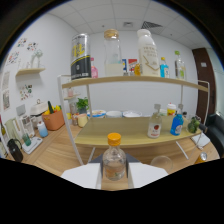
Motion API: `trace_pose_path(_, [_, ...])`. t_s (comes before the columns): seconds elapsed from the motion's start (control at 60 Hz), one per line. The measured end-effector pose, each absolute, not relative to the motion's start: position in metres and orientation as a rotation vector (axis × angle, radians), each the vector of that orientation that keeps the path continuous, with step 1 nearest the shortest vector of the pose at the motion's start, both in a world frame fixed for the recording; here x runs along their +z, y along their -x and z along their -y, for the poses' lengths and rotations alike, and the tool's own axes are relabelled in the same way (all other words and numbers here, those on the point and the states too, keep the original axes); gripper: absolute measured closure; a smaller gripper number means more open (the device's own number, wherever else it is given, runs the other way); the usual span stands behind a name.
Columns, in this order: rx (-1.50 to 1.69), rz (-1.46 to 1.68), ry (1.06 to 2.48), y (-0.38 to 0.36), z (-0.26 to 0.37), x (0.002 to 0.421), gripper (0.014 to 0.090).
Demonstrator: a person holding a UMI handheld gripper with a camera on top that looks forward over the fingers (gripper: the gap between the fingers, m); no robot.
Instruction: Make me a cup of Vodka Sunrise.
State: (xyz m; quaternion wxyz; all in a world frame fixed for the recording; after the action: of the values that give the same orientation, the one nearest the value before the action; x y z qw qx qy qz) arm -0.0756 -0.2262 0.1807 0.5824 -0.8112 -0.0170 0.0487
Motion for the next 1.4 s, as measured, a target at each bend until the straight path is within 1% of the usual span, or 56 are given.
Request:
trace_pose_path(0.15, [0.112,0.027,1.943,0.081,0.241,0.136,0.0701])
trace_pose_path(0.4, [0.075,-0.037,2.018,0.074,0.211,0.071,0.0702])
trace_pose_path(0.567, [0.029,-0.042,2.068,0.069,0.199,0.04,0.0702])
trace_pose_path(0.717, [0.012,-0.032,2.11,0.071,0.2,0.025,0.0701])
trace_pose_path(1.2, [0.02,0.038,2.136,0.077,0.216,0.021,0.0676])
trace_pose_path(1.217, [0.025,0.041,2.139,0.077,0.218,0.021,0.0666])
trace_pose_path(1.267, [0.04,0.052,2.135,0.08,0.22,0.024,0.0539])
trace_pose_path(1.367, [0.064,0.084,2.115,0.086,0.229,0.043,0.0328])
trace_pose_path(1.383, [0.065,0.089,2.112,0.086,0.231,0.048,0.0286])
trace_pose_path(1.4, [0.064,0.092,2.108,0.085,0.233,0.052,0.0196])
